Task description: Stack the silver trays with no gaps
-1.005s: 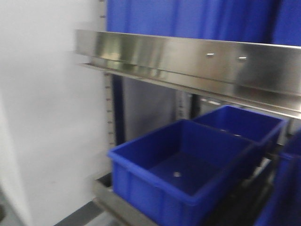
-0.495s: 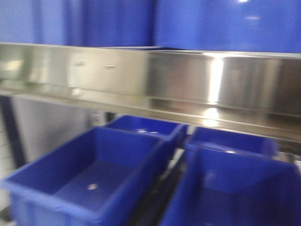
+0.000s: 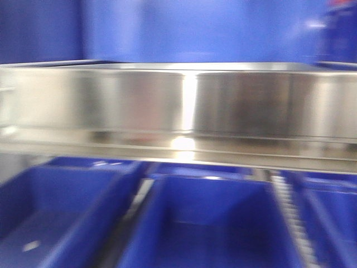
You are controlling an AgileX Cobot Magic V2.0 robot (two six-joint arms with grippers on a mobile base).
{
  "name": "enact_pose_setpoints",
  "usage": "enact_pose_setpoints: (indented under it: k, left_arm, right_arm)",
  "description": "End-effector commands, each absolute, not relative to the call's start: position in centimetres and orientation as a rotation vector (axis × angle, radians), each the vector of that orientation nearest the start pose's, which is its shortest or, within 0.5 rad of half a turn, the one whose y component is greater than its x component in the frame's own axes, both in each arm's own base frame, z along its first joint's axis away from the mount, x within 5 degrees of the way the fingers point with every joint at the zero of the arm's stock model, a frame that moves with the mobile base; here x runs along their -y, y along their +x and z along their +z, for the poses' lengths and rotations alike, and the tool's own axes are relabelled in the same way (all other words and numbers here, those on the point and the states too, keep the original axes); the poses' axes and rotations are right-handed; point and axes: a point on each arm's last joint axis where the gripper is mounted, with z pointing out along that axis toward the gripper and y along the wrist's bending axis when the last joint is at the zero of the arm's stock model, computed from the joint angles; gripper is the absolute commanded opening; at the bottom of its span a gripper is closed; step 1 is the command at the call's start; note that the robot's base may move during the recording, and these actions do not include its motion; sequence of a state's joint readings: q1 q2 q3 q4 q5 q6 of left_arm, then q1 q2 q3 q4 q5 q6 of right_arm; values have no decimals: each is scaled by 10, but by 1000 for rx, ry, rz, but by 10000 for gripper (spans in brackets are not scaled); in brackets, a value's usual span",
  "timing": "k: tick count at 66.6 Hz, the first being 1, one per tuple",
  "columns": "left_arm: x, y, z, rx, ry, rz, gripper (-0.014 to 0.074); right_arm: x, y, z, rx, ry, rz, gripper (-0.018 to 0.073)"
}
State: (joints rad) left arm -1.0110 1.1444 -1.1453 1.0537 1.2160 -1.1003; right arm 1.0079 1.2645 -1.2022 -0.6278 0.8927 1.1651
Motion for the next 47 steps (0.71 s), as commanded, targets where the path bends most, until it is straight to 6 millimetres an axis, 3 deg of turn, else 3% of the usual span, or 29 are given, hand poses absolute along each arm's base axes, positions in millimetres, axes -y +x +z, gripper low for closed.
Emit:
enact_pose_setpoints:
  k: [1,47]
  left_arm:
    - [142,171,403,-1980,142,112,-13]
    - [142,171,403,-1980,142,112,-13]
  right_arm:
    - [-211,171,392,-2143,-157,574,-15]
    - [-211,171,392,-2143,-157,574,-15]
